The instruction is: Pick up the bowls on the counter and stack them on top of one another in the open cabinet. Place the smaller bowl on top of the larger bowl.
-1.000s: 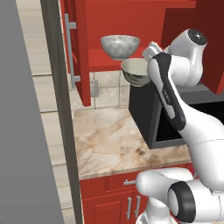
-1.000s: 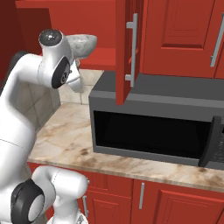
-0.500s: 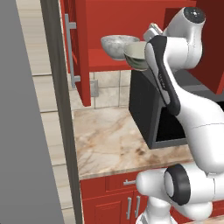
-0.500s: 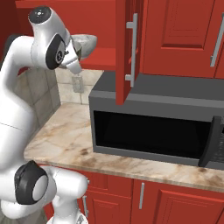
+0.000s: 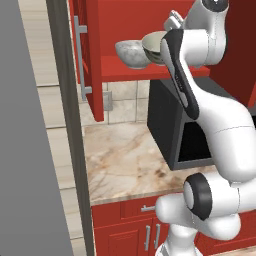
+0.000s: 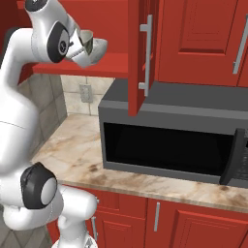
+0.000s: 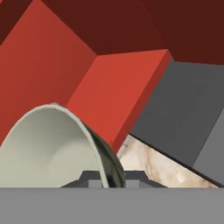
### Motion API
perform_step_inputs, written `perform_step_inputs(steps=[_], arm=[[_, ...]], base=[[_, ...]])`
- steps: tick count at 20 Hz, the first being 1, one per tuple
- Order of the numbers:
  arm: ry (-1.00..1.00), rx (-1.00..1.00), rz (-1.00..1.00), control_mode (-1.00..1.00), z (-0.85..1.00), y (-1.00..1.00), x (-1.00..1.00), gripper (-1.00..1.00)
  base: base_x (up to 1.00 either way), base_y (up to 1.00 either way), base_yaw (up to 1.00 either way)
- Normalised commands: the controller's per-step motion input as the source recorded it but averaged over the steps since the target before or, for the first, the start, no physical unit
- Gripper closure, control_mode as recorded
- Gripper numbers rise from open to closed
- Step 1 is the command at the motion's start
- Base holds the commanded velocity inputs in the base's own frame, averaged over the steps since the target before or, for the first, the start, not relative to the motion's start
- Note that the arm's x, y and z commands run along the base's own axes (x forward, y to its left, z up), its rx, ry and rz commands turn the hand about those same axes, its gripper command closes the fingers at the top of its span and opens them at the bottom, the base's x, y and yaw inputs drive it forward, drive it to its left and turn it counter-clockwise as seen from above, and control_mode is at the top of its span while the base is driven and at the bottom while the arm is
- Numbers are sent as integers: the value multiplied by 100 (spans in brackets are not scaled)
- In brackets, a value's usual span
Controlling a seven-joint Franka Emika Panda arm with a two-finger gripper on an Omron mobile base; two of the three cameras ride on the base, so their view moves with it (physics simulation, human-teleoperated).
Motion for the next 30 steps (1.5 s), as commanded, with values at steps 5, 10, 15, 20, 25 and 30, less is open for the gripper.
perform_step_inputs(steps=[5, 10, 15, 20, 25, 30], arm=[[-5, 0, -8, -100, 14, 0, 24, 100], [1, 4, -6, -100, 3, -2, 35, 100], [1, 7, -3, -100, 3, -2, 35, 100], [0, 10, -2, -100, 4, 0, 32, 100], [0, 10, -1, -100, 0, -1, 32, 100], [0, 8, 0, -100, 0, -1, 31, 100]], base=[[0, 0, 0], [0, 0, 0], [0, 0, 0], [0, 0, 0], [0, 0, 0], [0, 0, 0]])
